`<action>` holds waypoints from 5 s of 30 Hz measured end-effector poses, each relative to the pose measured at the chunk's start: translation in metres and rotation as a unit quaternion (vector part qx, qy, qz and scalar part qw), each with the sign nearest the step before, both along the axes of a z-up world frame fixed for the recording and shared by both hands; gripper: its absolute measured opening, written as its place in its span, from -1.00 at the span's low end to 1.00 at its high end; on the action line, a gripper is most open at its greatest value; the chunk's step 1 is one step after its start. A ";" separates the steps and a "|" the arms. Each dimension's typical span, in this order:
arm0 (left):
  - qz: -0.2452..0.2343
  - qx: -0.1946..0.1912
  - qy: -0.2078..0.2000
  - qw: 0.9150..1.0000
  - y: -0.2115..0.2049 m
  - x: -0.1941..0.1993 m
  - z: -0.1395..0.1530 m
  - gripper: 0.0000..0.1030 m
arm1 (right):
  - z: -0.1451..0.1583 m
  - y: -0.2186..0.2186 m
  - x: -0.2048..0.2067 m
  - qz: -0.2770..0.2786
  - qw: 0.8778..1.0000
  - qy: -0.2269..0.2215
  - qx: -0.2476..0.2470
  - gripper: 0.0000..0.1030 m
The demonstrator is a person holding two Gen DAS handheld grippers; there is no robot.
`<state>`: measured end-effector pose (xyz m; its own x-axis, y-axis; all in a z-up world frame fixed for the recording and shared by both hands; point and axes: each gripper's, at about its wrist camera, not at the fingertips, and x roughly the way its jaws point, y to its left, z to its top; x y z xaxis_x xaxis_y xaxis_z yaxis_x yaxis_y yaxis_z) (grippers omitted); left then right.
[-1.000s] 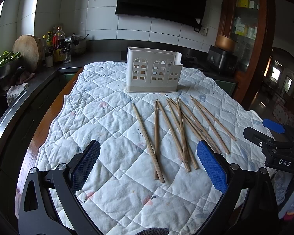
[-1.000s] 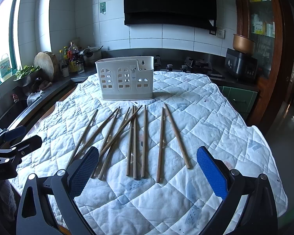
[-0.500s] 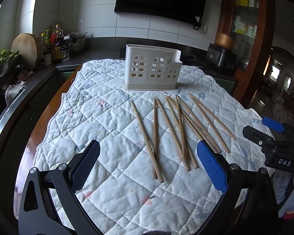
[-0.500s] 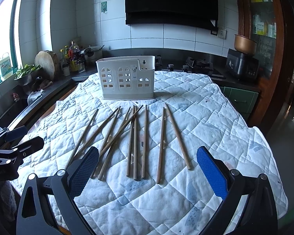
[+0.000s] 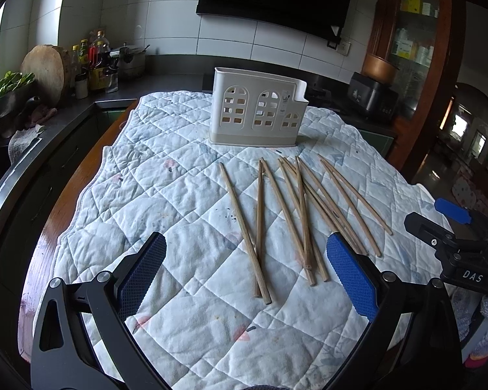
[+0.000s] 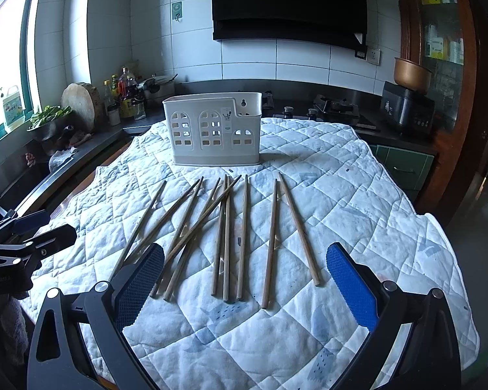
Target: Organize utensils
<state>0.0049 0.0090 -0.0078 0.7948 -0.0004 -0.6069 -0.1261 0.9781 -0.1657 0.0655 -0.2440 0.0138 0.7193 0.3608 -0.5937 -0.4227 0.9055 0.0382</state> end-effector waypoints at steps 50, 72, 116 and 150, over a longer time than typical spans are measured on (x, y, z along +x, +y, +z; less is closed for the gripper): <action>-0.142 -0.026 0.079 0.986 -0.063 0.104 -0.060 -0.65 | -0.049 -0.032 0.053 -0.026 0.997 0.071 0.016 0.58; -0.133 -0.043 0.089 0.986 -0.055 0.111 -0.064 -0.88 | -0.056 -0.036 0.058 -0.027 0.996 0.081 0.024 0.46; -0.128 -0.032 -0.028 0.991 -0.015 0.103 0.035 -0.89 | 0.016 -0.022 0.077 -0.007 0.999 0.008 0.048 -0.86; -0.053 0.065 -0.154 0.985 0.043 0.194 0.219 -0.89 | 0.182 0.057 0.219 0.085 0.996 -0.011 0.001 -0.86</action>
<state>0.1989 0.0519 0.2108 0.9407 -0.0316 -0.3378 0.0146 0.9985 -0.0526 0.2847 -0.1869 0.1958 0.6607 0.4796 -0.5775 -0.5708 0.8206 0.0286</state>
